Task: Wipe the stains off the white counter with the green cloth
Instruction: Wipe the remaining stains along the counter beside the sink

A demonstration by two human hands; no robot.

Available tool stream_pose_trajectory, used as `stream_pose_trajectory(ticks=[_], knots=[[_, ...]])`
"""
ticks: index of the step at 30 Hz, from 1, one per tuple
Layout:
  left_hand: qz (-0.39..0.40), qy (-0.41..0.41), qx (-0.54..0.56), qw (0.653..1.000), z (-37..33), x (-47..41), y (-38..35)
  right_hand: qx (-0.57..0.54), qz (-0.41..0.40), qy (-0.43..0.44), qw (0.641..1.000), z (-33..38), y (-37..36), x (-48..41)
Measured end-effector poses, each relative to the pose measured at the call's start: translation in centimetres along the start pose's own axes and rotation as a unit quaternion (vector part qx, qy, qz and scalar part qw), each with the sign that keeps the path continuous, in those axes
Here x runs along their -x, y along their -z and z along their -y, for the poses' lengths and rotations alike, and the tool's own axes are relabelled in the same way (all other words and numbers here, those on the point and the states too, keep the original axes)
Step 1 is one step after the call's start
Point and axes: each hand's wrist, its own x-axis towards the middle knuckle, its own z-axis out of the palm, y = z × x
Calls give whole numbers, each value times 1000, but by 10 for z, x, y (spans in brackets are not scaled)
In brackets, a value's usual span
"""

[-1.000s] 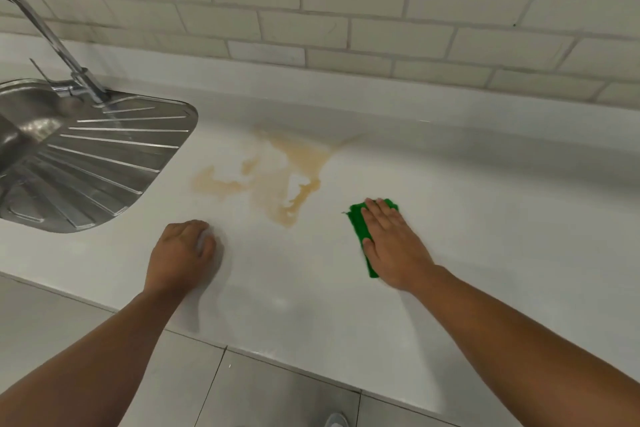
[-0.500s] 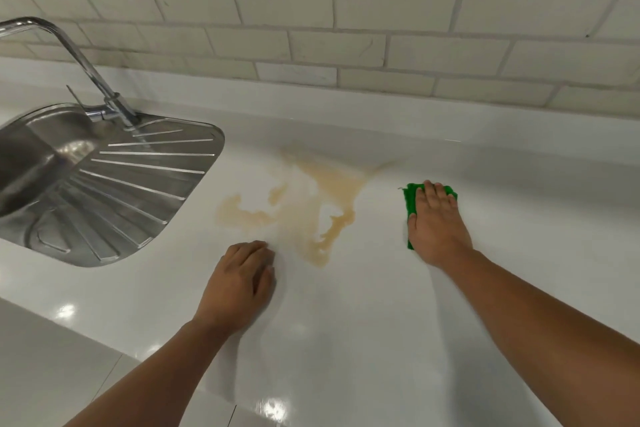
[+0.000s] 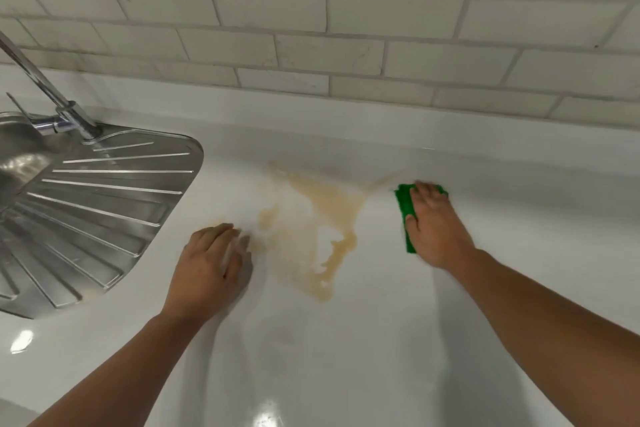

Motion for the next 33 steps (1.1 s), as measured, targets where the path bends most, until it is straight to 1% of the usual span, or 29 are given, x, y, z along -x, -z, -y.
stream_pose_trajectory(ticks=[4, 8, 14, 21, 25, 33], knots=[[24, 24, -16, 999, 25, -31, -1, -4, -16, -91, 996, -1, -1, -34], [24, 26, -12, 999, 42, -61, -10, 5, -11, -110, 994, -1, -2, -61], [56, 14, -7, 998, 67, -92, -26, 18, 6, -76, 997, 23, -5, -93], [72, 59, 9, 996, 103, -127, -26, 10, 5, -31, 999, 70, -15, -130], [73, 51, 19, 996, 114, -134, -25, -7, 7, -8, 1000, 101, -21, -151], [69, 15, 48, 996, 131, -138, -27, -21, 14, 73, 997, 161, -35, -200]])
